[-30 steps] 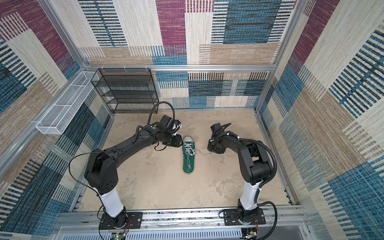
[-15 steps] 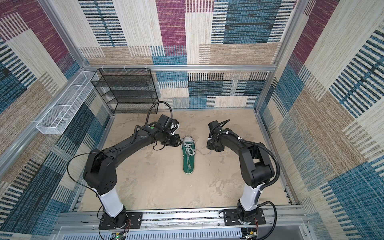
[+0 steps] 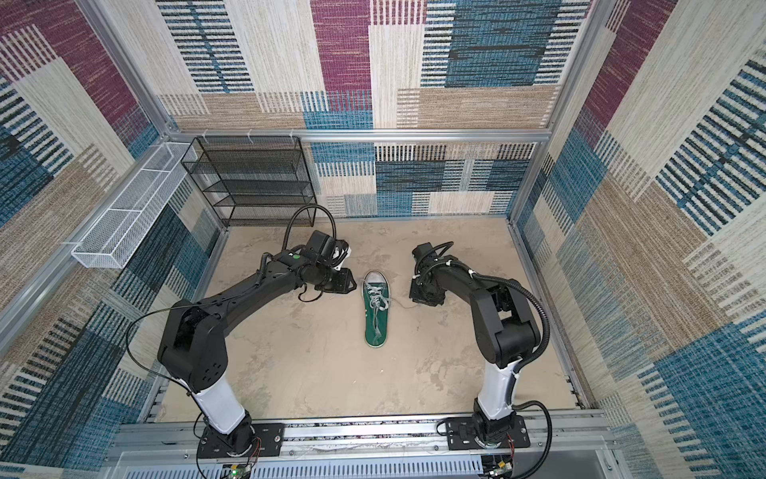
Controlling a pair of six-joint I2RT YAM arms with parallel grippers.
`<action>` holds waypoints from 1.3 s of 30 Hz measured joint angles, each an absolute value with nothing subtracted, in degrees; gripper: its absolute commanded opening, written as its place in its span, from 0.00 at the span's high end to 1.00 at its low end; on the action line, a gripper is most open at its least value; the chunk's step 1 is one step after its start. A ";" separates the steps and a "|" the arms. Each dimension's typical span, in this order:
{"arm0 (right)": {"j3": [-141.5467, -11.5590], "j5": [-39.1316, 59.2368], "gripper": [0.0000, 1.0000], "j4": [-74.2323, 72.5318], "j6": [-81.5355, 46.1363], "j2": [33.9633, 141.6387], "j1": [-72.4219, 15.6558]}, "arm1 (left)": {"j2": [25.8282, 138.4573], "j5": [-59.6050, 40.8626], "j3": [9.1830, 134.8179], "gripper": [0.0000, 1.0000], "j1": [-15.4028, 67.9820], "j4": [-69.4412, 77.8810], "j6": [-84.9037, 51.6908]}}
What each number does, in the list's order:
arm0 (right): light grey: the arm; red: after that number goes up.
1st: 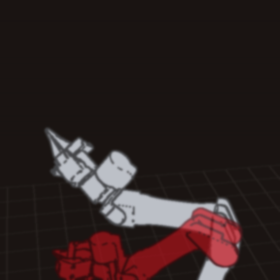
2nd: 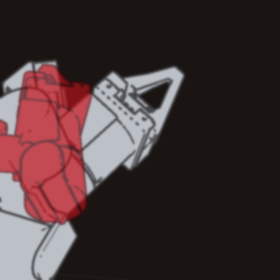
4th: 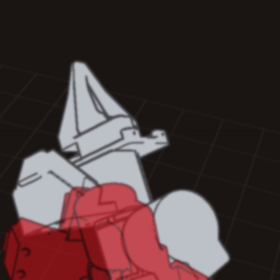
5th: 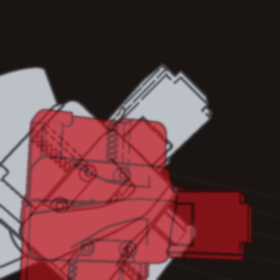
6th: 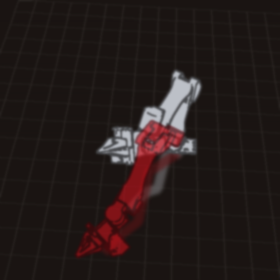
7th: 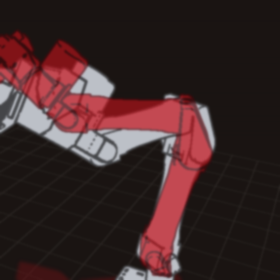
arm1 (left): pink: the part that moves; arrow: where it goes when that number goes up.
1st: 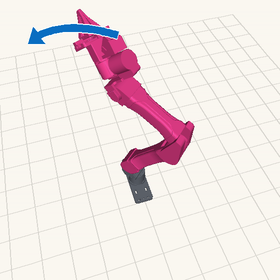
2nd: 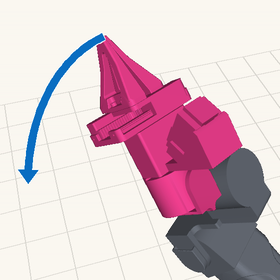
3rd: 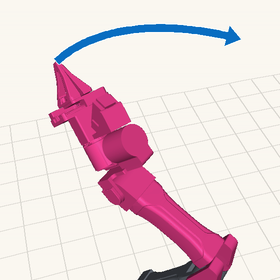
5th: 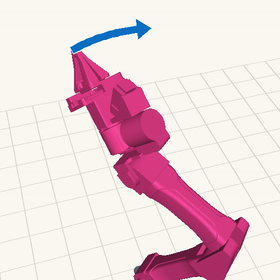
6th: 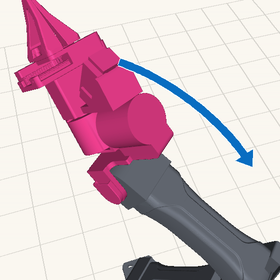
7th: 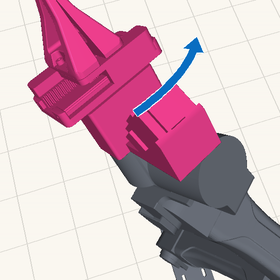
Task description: Tie the shoes
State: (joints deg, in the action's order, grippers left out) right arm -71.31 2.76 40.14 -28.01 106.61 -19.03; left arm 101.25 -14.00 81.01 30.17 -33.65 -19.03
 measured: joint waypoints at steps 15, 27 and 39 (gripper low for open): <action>-73.52 -2.42 0.97 37.74 -26.89 110.52 -18.20 | 100.49 -14.09 80.79 0.64 29.15 -33.78 -19.05; -74.52 -2.26 0.98 37.17 -23.49 107.94 -10.26 | 100.62 -14.06 81.60 0.64 29.06 -34.13 -19.11; -66.35 9.26 0.64 37.85 -26.33 99.98 -7.88 | 100.09 -14.06 80.84 0.64 29.06 -34.06 -19.33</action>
